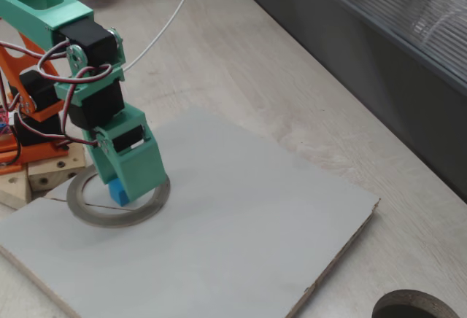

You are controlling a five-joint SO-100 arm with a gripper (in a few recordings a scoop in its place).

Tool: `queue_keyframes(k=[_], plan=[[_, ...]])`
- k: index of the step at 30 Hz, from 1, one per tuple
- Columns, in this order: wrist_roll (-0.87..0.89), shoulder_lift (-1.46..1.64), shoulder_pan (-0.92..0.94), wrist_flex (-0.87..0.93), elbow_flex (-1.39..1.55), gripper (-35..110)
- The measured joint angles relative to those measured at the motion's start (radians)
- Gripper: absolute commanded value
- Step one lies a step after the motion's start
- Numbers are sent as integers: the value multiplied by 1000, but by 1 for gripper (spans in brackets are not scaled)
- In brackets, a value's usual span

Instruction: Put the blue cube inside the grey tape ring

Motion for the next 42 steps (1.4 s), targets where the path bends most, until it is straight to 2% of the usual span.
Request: queue_keyframes(k=[12,22,32,35,40,42], plan=[[2,5,-20,135,-81,59],[-5,-97,-21,644,-630,59],[-5,-181,-12,695,-687,58],[-5,-181,-17,695,-687,45],[-5,-181,-12,695,-687,4],[-5,-181,-11,695,-687,-5]])
